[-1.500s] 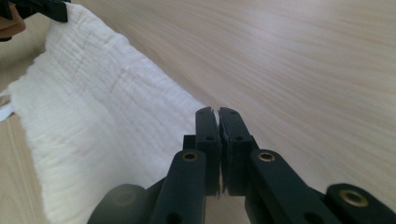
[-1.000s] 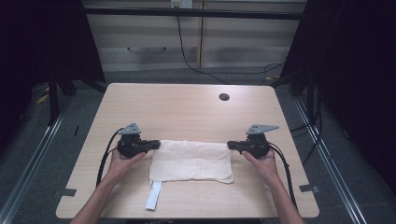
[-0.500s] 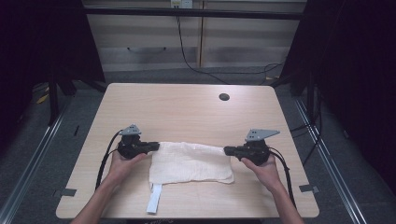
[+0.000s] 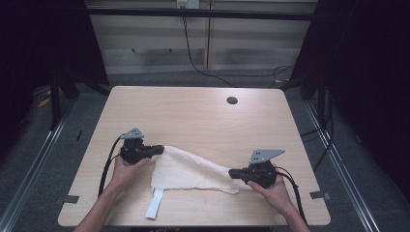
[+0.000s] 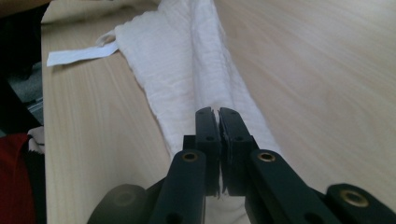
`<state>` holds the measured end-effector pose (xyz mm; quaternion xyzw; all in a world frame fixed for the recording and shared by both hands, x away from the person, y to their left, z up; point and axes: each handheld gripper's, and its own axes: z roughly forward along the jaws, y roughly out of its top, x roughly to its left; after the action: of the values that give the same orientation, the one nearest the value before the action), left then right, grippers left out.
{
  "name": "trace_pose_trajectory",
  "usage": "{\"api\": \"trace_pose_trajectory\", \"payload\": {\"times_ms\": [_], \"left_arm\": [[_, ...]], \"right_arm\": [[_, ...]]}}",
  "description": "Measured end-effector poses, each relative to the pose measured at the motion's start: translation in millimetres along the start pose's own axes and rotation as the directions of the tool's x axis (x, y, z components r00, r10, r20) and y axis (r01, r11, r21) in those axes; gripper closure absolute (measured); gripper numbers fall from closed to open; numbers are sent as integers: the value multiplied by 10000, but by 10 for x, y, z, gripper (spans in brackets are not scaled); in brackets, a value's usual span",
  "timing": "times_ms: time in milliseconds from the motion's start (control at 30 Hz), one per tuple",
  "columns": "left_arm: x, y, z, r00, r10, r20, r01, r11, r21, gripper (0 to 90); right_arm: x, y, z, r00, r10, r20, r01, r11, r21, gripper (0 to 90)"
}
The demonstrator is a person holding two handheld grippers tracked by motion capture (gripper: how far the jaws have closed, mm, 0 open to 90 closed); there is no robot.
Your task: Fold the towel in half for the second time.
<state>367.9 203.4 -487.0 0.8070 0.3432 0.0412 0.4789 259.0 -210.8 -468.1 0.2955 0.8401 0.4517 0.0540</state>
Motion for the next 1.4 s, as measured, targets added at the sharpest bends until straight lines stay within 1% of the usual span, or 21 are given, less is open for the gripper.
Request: {"api": "trace_pose_trajectory", "payload": {"times_ms": [100,200,300,367,433,533,567,600,667,767,800,900,967,1033,1100,1133,1167,1233,1267,1300,1400], "left_arm": [[-20,8,-2,10000,49,15,-49,10000,-36,850],[-44,15,3,9999,124,81,-123,9999,-90,850],[-62,19,27,9996,247,146,-247,9997,13,850],[-74,25,36,9995,269,141,-269,9996,20,850],[-75,30,29,9996,259,145,-258,9996,-73,850],[-70,35,22,9996,242,144,-240,9996,-129,850],[-70,40,26,9996,212,164,-209,9996,-180,849],[-66,48,24,9996,250,121,-248,9995,-194,849],[-64,77,18,9997,211,75,-208,9992,-334,849],[-70,148,4,9999,138,101,-131,9976,-685,849],[-79,175,4,9998,141,112,-131,9968,-783,848],[-88,245,24,9995,240,183,-222,9954,-929,848],[-75,288,53,9997,215,128,-203,9957,-904,848],[-66,333,72,9998,218,43,-213,9953,-950,848],[-70,371,67,9996,263,68,-255,9940,-1062,848],[-70,371,67,9996,263,68,-255,9940,-1062,848],[-95,383,72,9987,442,266,-413,9938,-1031,847],[-133,352,93,9971,646,399,-612,9949,-800,847],[-133,352,93,9971,646,399,-612,9949,-800,847],[-171,300,95,9956,772,528,-734,9948,-702,847],[-206,250,49,9943,882,596,-838,9939,-719,847]], "right_arm": [[50,-67,4,10000,53,-17,-52,9997,236,874],[93,-146,26,9996,119,-245,-108,9989,453,874],[136,-215,60,9991,212,-371,-183,9968,781,874],[149,-237,98,9993,82,-357,-43,9942,1077,874],[146,-242,127,9989,144,-436,-90,9924,1225,874],[146,-263,183,9988,225,-426,-158,9885,1506,875],[140,-266,200,9984,315,-478,-242,9890,1456,876],[130,-256,206,9988,268,-411,-204,9884,1503,877],[105,-242,221,9991,336,-275,-291,9884,1487,878],[52,-209,247,9994,339,34,-340,9883,1488,879],[20,-198,258,9992,403,59,-407,9886,1453,879],[-85,-148,277,9976,525,458,-590,9865,1527,880],[-172,-105,285,9951,774,618,-868,9821,1670,880],[-264,-74,297,9926,916,800,-1041,9802,1685,880],[-325,-55,312,9904,1007,949,-1151,9802,1613,880],[-325,-55,312,9904,1007,949,-1151,9802,1613,880],[-356,-58,322,9890,1148,931,-1278,9807,1482,880],[-376,-77,319,9881,1303,814,-1405,9810,1341,879],[-389,-86,312,9873,1392,769,-1486,9799,1332,879],[-389,-89,312,9867,1439,758,-1529,9796,1301,880],[-367,-81,318,9868,1357,881,-1465,9806,1304,879]]}}
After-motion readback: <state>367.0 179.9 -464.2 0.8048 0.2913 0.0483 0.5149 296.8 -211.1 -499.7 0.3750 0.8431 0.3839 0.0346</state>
